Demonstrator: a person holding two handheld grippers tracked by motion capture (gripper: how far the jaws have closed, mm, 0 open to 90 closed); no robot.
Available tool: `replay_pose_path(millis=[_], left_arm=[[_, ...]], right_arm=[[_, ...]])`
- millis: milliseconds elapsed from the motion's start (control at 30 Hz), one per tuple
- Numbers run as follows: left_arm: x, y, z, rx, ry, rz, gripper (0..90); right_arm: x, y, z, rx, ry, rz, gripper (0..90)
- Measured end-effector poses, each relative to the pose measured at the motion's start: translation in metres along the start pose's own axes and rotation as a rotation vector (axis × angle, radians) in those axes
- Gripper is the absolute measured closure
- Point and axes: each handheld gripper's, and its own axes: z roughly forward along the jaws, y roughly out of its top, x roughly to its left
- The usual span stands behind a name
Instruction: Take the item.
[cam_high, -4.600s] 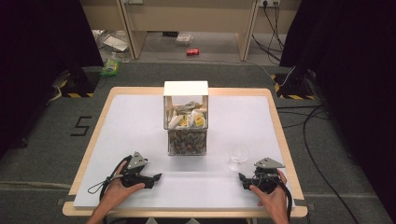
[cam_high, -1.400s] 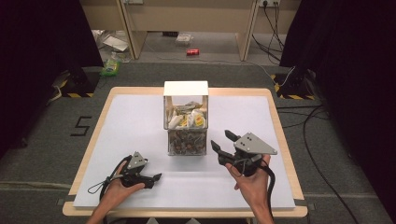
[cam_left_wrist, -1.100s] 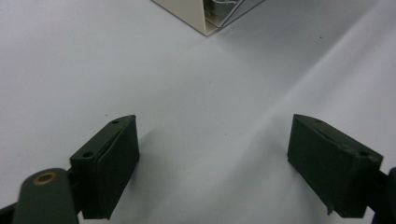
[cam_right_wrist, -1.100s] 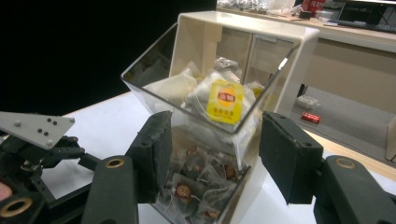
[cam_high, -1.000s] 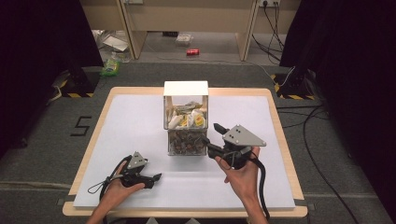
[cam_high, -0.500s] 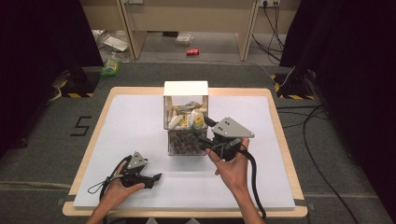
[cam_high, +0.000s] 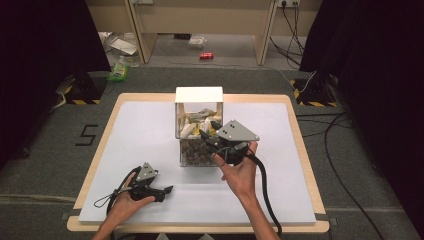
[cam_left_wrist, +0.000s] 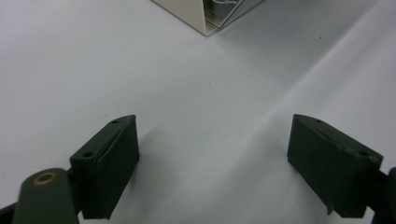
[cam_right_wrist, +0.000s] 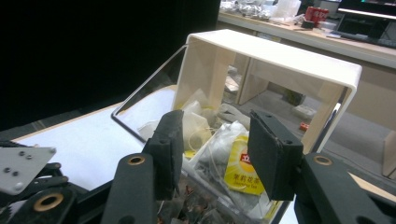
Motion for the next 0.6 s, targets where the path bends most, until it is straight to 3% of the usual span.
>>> replay_pose_path(millis=[400,600], left_arm=[[0.000,0.000,0.000,0.000,0.000,0.000,15.7],[0.000,0.000,0.000,0.000,0.001,0.000,15.7]], right_arm=[[-0.003,-0.002,0.014,0.050,-0.041,0.003,59.1],[-0.006,-0.002,0.017,0.058,-0.023,0.000,78.1]])
